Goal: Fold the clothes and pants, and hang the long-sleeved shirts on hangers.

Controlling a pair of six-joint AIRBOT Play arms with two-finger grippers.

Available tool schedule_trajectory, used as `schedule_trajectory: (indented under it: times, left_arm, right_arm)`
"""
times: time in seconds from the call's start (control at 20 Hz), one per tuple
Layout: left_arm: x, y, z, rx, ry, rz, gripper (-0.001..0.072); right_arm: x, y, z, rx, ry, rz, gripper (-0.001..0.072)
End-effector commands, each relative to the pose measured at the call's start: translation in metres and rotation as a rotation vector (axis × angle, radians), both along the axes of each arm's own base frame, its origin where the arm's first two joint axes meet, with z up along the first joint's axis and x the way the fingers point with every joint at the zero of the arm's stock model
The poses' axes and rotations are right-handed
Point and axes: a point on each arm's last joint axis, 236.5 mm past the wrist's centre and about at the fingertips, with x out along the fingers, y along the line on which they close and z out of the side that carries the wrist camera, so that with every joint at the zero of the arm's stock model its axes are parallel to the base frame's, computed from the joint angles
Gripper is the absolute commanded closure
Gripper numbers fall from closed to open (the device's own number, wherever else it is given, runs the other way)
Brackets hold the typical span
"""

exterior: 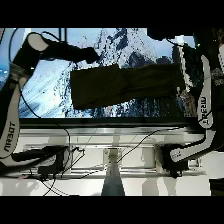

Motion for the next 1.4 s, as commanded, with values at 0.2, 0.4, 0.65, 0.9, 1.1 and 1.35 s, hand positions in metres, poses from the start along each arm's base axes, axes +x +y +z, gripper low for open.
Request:
schedule_trajectory:
  times: [0.2, 0.4, 0.65, 0.9, 1.1, 1.35]
  left_arm:
    - [-0.055, 0.162, -0.115, 0.047, 0.361, 0.327, 0.0020]
    - [-0.072, 0.152, -0.180, -0.116, 0.402, 0.474, 0.0020]
    - [-0.084, 0.115, -0.223, -0.152, 0.507, 0.478, 0.0141]
    - [-0.078, 0.088, -0.225, -0.148, 0.480, 0.434, 0.0265]
    - [-0.057, 0.082, -0.188, -0.178, 0.428, 0.351, 0.0689]
    - [-0.045, 0.088, -0.088, -0.088, 0.292, 0.111, 0.0689]
  right_arm:
    - [-0.003, -0.014, -0.004, -0.024, 0.023, -0.012, 0.0685]
    - [-0.003, -0.011, -0.010, -0.022, 0.034, -0.007, 0.0685]
    - [-0.008, 0.013, -0.043, -0.032, 0.098, 0.039, 0.0685]
    - [-0.028, 0.054, -0.111, -0.049, 0.214, 0.104, 0.0685]
    - [-0.056, 0.102, -0.159, -0.074, 0.294, 0.193, 0.0685]
    - [-0.068, 0.180, -0.154, -0.066, 0.183, 0.297, 0.0685]
